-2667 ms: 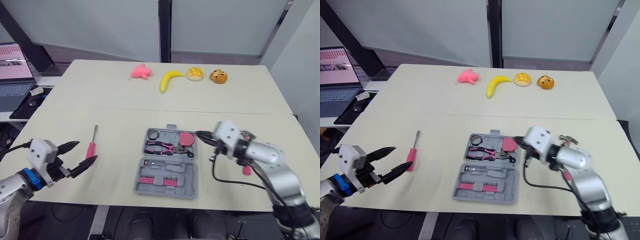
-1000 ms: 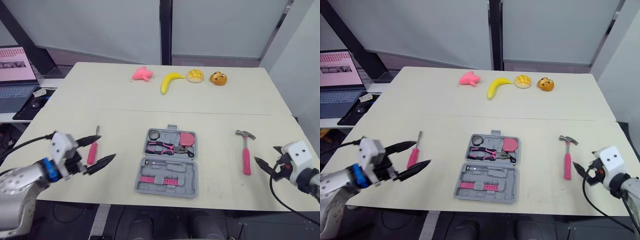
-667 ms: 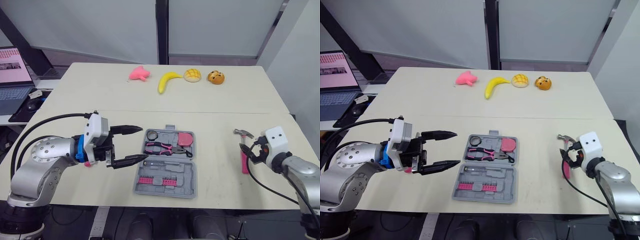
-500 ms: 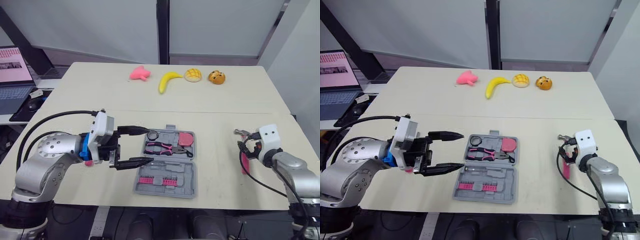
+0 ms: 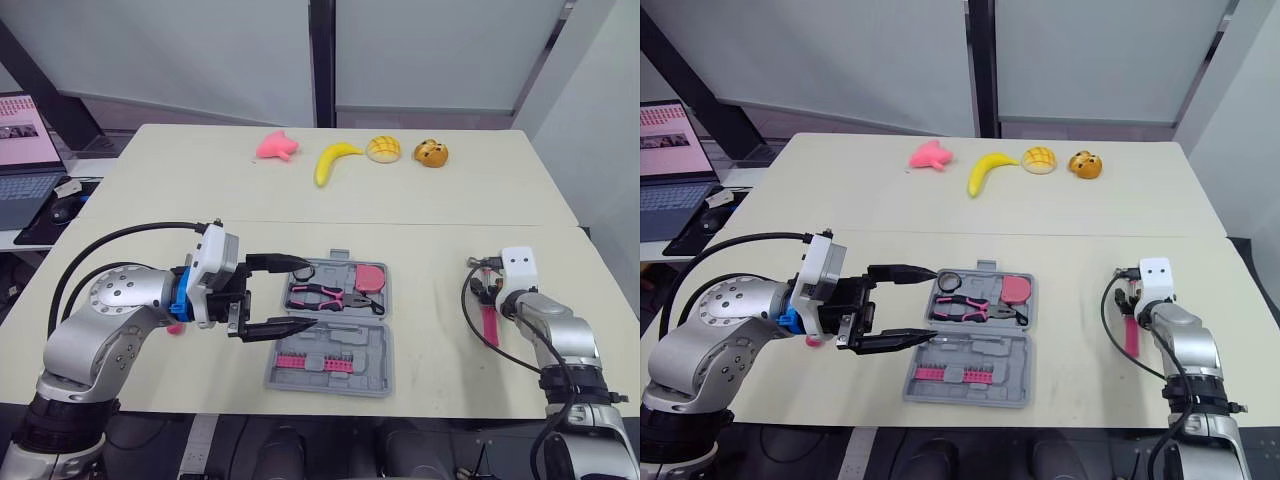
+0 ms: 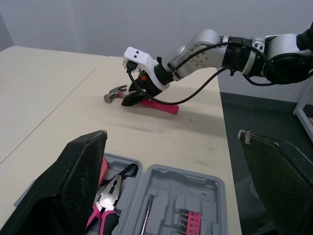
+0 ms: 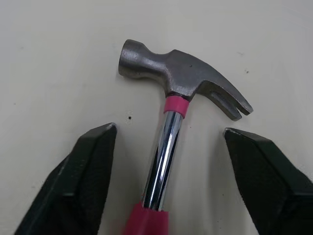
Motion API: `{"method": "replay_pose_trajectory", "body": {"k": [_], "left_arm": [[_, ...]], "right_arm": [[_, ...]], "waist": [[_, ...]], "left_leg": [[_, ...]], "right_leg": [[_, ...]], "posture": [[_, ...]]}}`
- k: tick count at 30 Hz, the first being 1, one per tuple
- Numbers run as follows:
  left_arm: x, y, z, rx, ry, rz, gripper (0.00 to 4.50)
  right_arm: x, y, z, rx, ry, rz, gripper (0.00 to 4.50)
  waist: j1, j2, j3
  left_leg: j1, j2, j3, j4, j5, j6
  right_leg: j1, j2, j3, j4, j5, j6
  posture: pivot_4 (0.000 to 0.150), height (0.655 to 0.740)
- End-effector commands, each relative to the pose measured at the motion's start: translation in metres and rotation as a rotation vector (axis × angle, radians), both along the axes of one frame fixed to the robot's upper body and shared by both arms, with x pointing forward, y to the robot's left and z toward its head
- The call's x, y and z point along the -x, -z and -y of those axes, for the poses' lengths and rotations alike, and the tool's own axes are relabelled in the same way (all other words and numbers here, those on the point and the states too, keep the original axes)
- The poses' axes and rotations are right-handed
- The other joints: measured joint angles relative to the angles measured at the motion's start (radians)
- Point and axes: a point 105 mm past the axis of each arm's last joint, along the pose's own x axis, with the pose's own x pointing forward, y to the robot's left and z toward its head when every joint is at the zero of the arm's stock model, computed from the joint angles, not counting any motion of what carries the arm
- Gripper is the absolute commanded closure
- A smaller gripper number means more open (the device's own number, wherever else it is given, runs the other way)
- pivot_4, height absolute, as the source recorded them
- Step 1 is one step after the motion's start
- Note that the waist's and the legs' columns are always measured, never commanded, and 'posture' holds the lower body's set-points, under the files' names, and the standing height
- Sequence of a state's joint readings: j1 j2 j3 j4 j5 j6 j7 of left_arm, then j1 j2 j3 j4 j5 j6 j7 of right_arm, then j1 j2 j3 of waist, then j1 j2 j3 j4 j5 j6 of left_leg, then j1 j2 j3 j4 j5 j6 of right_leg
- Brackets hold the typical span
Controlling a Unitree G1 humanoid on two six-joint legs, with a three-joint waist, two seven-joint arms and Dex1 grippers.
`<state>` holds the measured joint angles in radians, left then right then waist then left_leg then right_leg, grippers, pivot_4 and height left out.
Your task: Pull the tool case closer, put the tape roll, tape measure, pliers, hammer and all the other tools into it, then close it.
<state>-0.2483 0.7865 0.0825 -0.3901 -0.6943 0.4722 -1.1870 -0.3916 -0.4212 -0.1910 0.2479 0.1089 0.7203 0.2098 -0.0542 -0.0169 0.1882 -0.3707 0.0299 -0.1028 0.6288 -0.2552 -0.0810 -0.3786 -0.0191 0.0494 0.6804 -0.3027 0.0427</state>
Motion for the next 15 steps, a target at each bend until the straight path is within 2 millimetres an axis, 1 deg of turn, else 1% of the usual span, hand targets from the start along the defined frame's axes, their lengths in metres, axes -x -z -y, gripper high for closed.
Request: {"method": "replay_pose_trajectory", "body": {"k": [1, 3, 6, 15], "left_arm": [[0.0018, -0.004, 0.0006, -0.005, 0.0, 0.037, 0.0], [0.0017, -0.0029, 0.0004, -0.007, -0.003, 0.037, 0.0], [0.0017, -0.0018, 0.0009, -0.009, -0.006, 0.037, 0.0], [0.0001, -0.0011, 0.0009, -0.007, -0.022, 0.041, 0.0]], "right_arm": [[0.0007, 0.0012, 0.009, -0.026, 0.049, -0.006, 1.89], [0.0013, 0.0036, 0.0089, -0.028, 0.051, -0.014, 2.36], [0.0019, 0.0054, 0.0074, -0.025, 0.049, -0.018, 2.83], [0.006, 0.0092, 0.0009, -0.012, 0.033, -0.022, 3.91]], "waist": [[0.0, 0.0, 0.0], [0.0, 0.0, 0.0], [0.001, 0.0, 0.0], [0.0, 0.0, 0.0]], "left_leg": [[0.0, 0.0, 0.0, 0.0, 0.0, 0.0], [0.0, 0.0, 0.0, 0.0, 0.0, 0.0], [0.0, 0.0, 0.0, 0.0, 0.0, 0.0], [0.0, 0.0, 0.0, 0.0, 0.0, 0.0]], "right_leg": [[0.0, 0.0, 0.0, 0.0, 0.0, 0.0], [0.0, 0.0, 0.0, 0.0, 0.0, 0.0], [0.0, 0.0, 0.0, 0.0, 0.0, 0.0], [0.0, 0.0, 0.0, 0.0, 0.0, 0.0]], "posture": [[0.15, 0.74], [0.15, 0.74], [0.15, 0.74], [0.15, 0.74]]}}
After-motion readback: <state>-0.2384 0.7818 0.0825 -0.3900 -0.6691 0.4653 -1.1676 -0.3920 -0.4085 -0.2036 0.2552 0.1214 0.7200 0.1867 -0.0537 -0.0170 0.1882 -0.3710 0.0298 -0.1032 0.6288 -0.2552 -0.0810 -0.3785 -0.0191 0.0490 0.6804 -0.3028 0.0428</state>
